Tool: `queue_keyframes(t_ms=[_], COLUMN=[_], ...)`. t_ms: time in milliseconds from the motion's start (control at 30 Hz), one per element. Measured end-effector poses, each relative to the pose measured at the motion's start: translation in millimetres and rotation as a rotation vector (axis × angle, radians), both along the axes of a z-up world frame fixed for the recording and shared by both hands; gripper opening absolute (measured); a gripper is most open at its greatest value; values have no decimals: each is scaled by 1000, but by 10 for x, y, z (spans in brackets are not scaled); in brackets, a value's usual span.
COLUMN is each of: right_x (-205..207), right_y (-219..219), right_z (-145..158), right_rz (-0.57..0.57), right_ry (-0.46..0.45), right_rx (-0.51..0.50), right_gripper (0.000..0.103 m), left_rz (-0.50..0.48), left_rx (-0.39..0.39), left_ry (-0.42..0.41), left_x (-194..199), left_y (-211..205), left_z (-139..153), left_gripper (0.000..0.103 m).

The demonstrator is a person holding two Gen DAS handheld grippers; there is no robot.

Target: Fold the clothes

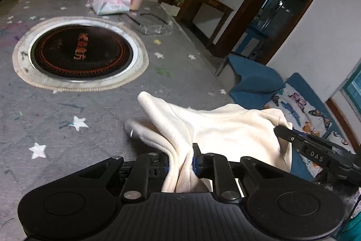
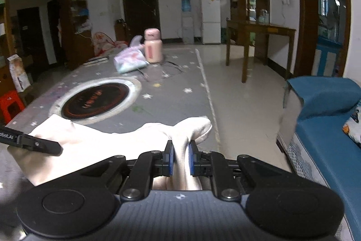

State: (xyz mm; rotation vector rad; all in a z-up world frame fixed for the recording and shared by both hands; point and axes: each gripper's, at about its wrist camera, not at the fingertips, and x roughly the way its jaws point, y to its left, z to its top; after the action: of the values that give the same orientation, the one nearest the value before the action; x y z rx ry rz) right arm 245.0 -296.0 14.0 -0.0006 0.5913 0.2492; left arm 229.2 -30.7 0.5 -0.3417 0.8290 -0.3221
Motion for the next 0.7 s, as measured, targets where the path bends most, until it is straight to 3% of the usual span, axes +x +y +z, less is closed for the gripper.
queue_keyframes(t_ms=[200,267,367,500,567,700], right_x=[192,205,179,168,184,217], right_y=[-29,-56,-93,-58,-16,66], right_z=[-329,-367,-341,-312,-316,-325], right_rz=[-42,-62,-81,-41,-15,36], right_ry=[57,54,41,45,53,70], right_rx=[-45,-58,-61,-33,-20,7], right_gripper=[15,16,17,19,25,27], left_rz=[-3,6,22,53,60,34], left_rx=[59,77,116,139,135,129], left_ry=[35,26,1,-28,-37,-55], left_x=[59,41,24,39,58,107], left_y=[-13,19,59,98,97,21], left_z=[-217,-222,-194,-108,-63,-3], left_gripper=[27,41,46,47,47,47])
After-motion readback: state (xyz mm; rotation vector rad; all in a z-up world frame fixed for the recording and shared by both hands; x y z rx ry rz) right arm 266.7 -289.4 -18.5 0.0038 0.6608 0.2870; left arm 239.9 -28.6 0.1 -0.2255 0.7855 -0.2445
